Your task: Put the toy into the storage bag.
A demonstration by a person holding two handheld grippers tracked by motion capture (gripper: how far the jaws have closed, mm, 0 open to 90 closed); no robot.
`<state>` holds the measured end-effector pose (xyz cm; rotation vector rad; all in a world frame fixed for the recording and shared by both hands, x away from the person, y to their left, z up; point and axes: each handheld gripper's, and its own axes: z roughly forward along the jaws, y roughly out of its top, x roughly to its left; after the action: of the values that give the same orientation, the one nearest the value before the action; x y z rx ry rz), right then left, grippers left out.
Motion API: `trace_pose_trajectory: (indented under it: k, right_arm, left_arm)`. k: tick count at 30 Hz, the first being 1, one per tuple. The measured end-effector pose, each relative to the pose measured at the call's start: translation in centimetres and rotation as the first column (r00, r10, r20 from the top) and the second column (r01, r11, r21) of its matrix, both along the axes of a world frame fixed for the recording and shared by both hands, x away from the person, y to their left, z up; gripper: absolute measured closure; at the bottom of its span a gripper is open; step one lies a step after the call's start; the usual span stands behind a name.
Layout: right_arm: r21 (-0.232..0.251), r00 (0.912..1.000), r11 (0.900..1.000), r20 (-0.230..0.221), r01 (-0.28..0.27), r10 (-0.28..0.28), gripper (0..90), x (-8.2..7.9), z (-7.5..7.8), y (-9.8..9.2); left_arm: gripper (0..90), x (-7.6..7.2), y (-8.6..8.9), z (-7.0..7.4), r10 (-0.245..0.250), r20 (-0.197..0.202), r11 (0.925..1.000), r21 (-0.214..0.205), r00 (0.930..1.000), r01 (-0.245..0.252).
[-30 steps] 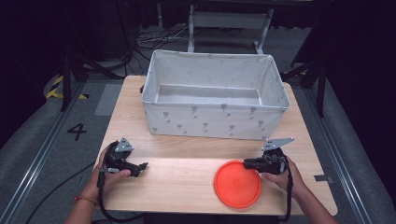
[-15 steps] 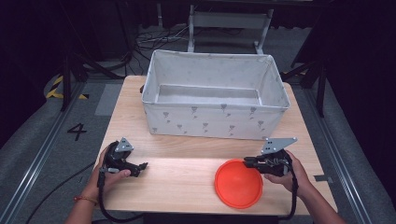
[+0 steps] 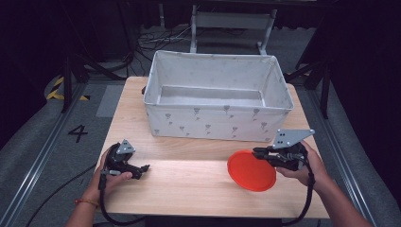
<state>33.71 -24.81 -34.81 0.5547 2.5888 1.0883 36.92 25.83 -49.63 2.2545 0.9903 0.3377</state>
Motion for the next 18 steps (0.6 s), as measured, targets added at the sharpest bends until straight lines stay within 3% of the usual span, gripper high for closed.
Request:
trace_pose_trajectory:
  k: [18]
  right_arm:
    - [0.039,0.9884,0.9989,0.149,0.026,-0.032,82.6,0.5,8.3,-2.8]
  left_arm:
    - [0.4,0.0,0.0,0.0,0.0,0.0,1.0,0.0,1.0,0.0]
